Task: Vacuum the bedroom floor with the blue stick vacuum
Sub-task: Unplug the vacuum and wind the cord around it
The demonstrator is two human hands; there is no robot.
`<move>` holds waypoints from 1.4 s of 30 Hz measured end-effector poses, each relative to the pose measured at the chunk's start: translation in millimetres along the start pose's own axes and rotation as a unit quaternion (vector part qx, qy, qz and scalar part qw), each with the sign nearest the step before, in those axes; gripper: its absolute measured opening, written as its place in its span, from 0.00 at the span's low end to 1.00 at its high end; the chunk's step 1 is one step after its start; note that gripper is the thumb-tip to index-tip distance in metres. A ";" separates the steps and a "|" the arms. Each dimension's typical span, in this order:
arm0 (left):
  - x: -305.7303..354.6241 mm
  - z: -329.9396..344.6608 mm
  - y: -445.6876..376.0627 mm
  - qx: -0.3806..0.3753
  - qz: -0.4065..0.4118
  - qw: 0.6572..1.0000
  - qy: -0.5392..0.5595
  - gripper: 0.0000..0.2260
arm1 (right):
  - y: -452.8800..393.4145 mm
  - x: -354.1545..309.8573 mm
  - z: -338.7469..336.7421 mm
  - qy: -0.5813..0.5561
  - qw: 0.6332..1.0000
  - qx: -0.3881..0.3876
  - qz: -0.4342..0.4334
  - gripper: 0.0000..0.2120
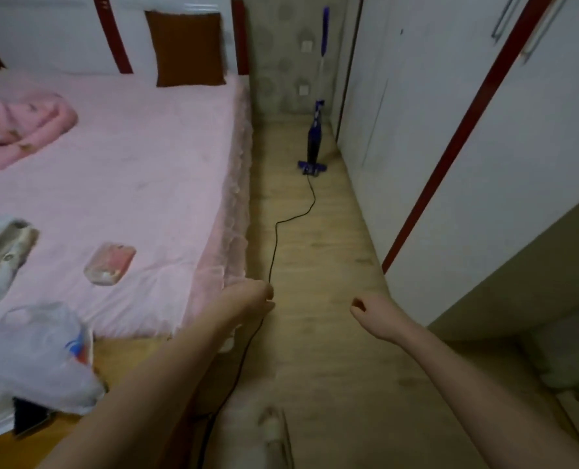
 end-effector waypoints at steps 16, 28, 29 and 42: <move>42.5 -238.2 -409.5 -0.040 0.036 0.993 -0.102 0.15 | -360.3 89.4 -230.1 -0.017 0.997 -0.007 0.076 0.15; 3.0 -335.1 -647.6 -0.039 -0.085 0.995 0.019 0.16 | -681.2 83.8 -385.2 0.090 0.991 -0.094 -0.017 0.14; -6.4 -337.8 -663.1 -0.041 -0.097 0.994 0.030 0.17 | -705.6 76.8 -390.4 0.107 0.989 -0.100 -0.027 0.14; -151.4 -329.0 -929.2 -0.108 -0.168 0.972 0.125 0.16 | -1026.8 58.1 -365.2 0.231 0.944 -0.232 -0.044 0.15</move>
Point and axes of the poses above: each hand's wrist, its own y-axis away from the middle knuckle, its own z-axis out of the palm, x = y × z, the point moved 2 cm from there along -y, towards the middle knuckle, and after that the axes turned 2 degrees about -y, right-handed, at the moved point
